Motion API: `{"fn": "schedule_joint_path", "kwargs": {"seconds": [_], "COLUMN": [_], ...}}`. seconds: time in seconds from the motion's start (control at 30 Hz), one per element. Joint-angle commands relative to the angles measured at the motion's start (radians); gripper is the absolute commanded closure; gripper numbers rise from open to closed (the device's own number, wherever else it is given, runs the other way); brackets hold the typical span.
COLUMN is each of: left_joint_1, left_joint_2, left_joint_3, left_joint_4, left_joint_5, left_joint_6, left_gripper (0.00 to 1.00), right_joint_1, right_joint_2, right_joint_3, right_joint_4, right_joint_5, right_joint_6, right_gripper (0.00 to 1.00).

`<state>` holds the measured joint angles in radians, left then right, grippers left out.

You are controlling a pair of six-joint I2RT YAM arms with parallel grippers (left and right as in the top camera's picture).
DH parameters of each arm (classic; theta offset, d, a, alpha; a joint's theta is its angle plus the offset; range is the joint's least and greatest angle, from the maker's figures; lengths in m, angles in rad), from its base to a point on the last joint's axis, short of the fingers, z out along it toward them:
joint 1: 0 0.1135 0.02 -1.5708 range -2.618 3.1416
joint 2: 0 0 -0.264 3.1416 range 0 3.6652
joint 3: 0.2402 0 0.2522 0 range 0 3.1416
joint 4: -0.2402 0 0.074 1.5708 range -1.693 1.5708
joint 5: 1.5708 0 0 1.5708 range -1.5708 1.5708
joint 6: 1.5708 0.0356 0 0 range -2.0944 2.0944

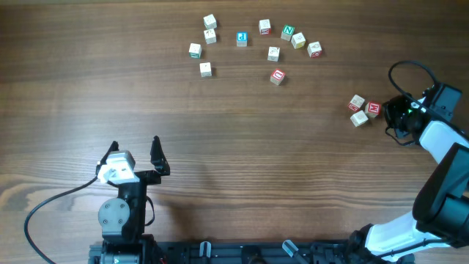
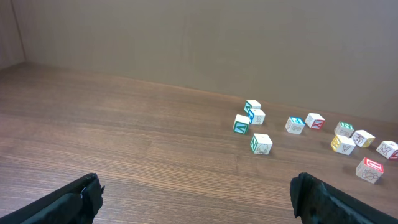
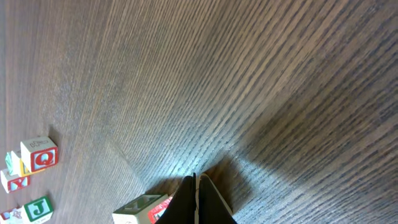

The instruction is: Form a circle

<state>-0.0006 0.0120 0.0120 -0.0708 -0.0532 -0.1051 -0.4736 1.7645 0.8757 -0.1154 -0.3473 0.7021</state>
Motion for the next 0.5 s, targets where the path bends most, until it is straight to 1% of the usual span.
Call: {"fn": "schedule_joint_path", "kwargs": {"seconds": [0.0, 0.47], "left_joint_1": [0.006, 0.006], "left_joint_2": [-0.009, -0.009], "left_joint_3": [-0.006, -0.006], "left_joint_4": [0.001, 0.001], "left_joint_5": [0.011, 0.012], "left_joint_6": [0.023, 0.023], "left_gripper": [0.0, 0.0], "right_joint_1": [0.006, 0.006], "right_joint_2": [0.02, 0.02], "right_joint_3": [0.013, 0.013], "right_joint_4": [-0.001, 0.0], "right_joint_5": [-0.004, -0.033], "right_joint_6": [-0.022, -0.023], "right_gripper": [0.96, 0.96]}}
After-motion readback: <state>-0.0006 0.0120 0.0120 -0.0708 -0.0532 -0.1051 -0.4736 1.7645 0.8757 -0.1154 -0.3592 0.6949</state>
